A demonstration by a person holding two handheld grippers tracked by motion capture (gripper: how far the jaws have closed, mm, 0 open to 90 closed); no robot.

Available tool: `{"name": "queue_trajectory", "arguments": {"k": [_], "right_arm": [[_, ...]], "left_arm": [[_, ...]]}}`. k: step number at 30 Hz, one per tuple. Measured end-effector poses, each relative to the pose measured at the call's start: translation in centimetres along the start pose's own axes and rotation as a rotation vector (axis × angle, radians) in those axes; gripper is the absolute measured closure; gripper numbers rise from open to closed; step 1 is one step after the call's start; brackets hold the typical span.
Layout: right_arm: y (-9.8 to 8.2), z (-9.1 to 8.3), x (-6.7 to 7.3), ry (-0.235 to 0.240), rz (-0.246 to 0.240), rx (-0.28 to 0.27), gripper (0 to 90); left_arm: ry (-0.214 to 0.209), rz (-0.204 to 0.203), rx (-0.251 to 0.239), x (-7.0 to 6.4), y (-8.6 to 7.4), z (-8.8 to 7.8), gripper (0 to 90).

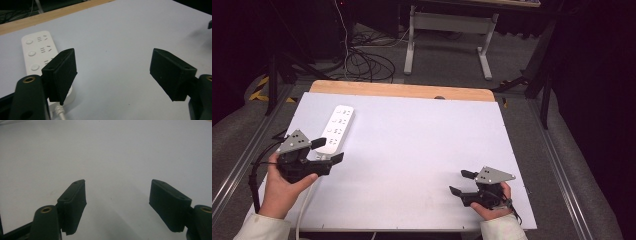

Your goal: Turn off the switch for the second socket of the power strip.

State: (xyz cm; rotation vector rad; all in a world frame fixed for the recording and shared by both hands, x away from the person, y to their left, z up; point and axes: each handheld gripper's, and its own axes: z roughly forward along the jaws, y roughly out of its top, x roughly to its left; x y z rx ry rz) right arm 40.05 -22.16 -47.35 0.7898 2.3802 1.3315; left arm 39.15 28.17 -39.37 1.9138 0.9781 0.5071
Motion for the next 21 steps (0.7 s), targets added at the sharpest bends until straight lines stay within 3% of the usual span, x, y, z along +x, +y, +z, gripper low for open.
{"name": "queue_trajectory", "arguments": {"k": [10,16,19,21], "right_arm": [[0.0,-0.1,0.0,0.006,0.002,-0.007,29.7],[0.0,-0.1,0.0,0.007,0.002,-0.011,29.7],[0.0,-0.1,0.0,0.006,0.003,-0.011,29.7],[0.0,-0.2,0.0,0.007,0.002,-0.012,29.7]], "left_arm": [[-0.09,0.079,-0.026,-2.7,-2.0,-0.5,16.3],[-0.119,0.138,-0.074,-3.9,-4.2,0.1,15.7],[-0.147,0.122,-0.078,-4.0,-5.3,0.4,15.7],[-0.17,0.086,-0.088,-3.9,-6.1,0.6,15.8]]}}
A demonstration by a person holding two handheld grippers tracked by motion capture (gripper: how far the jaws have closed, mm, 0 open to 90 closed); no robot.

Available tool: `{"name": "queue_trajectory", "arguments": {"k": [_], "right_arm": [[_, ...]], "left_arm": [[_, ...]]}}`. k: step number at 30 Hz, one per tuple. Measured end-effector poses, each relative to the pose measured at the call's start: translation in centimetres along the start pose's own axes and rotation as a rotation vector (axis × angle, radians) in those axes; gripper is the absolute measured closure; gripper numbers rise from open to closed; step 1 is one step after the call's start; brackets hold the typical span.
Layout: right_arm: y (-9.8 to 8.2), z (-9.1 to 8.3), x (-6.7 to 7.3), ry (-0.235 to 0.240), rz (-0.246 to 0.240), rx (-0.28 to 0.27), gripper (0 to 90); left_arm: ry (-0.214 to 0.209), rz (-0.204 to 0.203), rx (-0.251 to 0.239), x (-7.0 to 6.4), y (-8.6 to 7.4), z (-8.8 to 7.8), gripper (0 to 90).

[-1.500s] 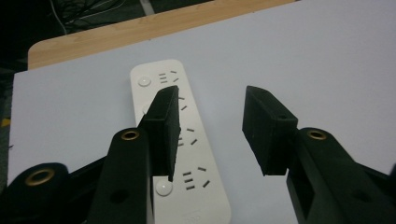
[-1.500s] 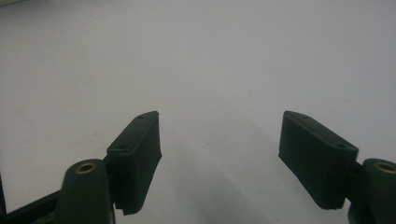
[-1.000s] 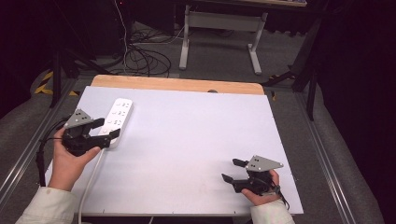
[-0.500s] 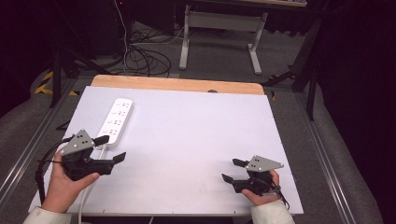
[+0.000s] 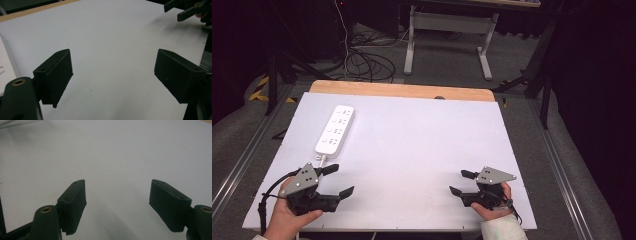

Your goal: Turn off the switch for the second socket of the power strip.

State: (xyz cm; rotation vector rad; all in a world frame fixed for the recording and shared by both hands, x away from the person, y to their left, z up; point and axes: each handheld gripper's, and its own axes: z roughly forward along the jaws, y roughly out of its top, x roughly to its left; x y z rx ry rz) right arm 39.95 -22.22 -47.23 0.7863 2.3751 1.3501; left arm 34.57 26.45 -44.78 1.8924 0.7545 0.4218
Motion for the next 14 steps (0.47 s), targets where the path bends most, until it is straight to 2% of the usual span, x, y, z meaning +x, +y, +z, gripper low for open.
{"name": "queue_trajectory", "arguments": {"k": [1,3,5,7,10,11,14], "right_arm": [[0.0,0.0,0.0,0.0,0.0,-0.001,29.7],[0.0,0.0,0.0,0.0,0.0,-0.001,29.7],[0.0,0.0,0.0,0.0,-0.002,-0.001,29.8],[0.0,0.0,0.0,0.002,-0.002,-0.001,29.7],[0.0,0.0,0.0,0.003,-0.003,-0.001,29.7],[0.0,0.0,0.0,0.003,-0.002,-0.002,29.7],[0.0,-0.1,-0.1,0.003,-0.004,-0.004,29.7]], "left_arm": [[-0.005,-0.02,-0.007,0.0,-0.6,0.1,15.9],[-0.005,-0.034,-0.005,-0.1,-1.4,0.4,15.9],[0.002,-0.028,0.01,-0.2,-2.2,0.7,15.8],[0.012,0.011,0.025,-0.3,-2.8,1.1,15.8],[-0.003,0.009,0.052,-0.5,-3.3,1.7,15.8],[0.002,0.023,0.054,-0.5,-3.2,1.8,15.7],[-0.005,0.004,0.045,-0.8,-3.0,1.7,15.2]]}}
